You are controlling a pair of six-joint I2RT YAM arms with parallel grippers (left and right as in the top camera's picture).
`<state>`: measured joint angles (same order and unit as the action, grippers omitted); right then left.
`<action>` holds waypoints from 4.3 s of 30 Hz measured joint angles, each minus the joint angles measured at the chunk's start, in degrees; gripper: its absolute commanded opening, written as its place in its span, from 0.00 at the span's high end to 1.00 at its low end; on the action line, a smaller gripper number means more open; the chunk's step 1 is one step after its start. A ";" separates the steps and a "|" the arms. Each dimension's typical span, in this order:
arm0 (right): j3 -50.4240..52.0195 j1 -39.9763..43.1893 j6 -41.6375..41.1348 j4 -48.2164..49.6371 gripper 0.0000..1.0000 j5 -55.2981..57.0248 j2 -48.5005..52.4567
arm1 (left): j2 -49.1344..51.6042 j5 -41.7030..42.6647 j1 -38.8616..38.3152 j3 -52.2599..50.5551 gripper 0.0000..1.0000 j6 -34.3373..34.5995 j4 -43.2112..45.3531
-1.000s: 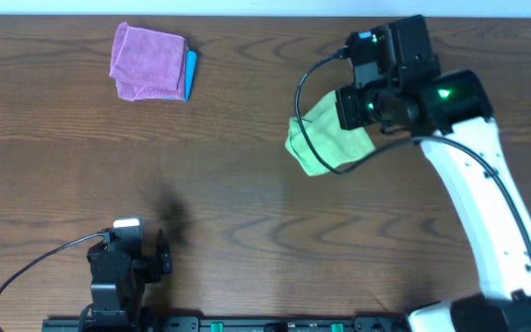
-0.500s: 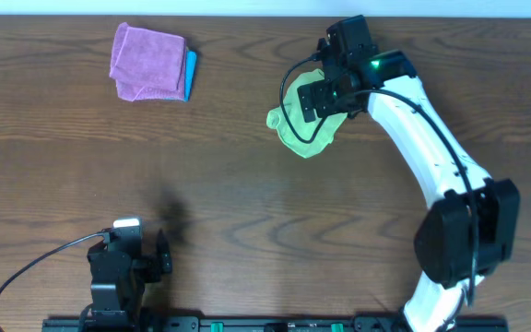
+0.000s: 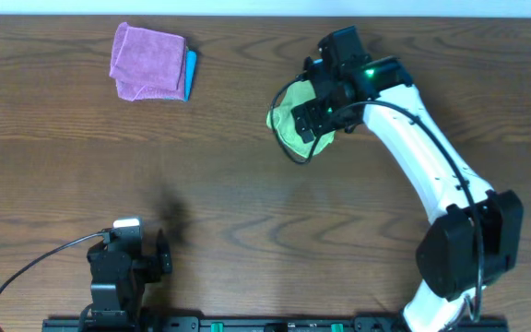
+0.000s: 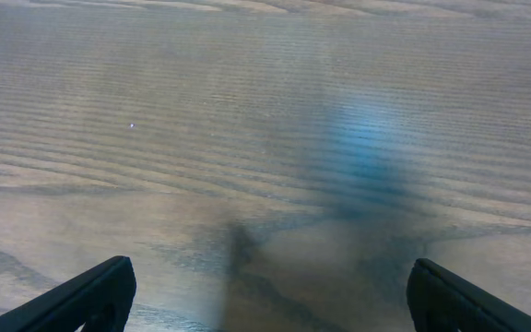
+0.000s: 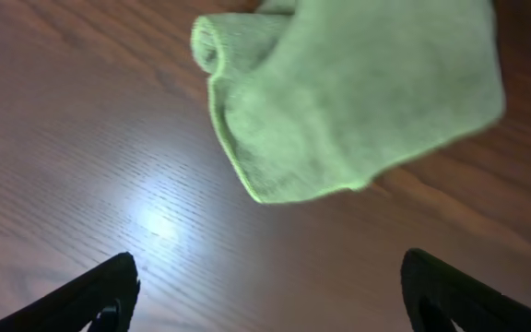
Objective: Fold the cloth
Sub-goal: 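Lift the green cloth with the right gripper and pull it toward center, then drag the green cloth up and right, laying it flat on the table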
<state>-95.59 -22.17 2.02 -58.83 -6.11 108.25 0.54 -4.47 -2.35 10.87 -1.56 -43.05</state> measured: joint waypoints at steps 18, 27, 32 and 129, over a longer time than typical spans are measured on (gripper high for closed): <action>3.74 -3.48 4.52 4.31 0.18 1.55 12.04 | 0.00 0.00 0.00 0.00 0.05 0.00 0.00; 3.76 -3.48 4.87 6.23 0.27 3.30 14.23 | 0.00 0.00 0.00 0.00 0.05 -0.02 0.00; 3.76 -3.48 4.90 7.15 0.30 3.63 14.64 | 0.00 -0.02 0.00 0.00 0.05 -0.02 0.00; -25.31 17.25 -7.06 -16.83 0.73 12.92 16.44 | 17.92 28.44 0.00 6.56 0.04 30.08 8.70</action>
<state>-120.90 -4.93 -5.04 -75.66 6.81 124.68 18.46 23.97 -2.35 17.43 28.51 -34.35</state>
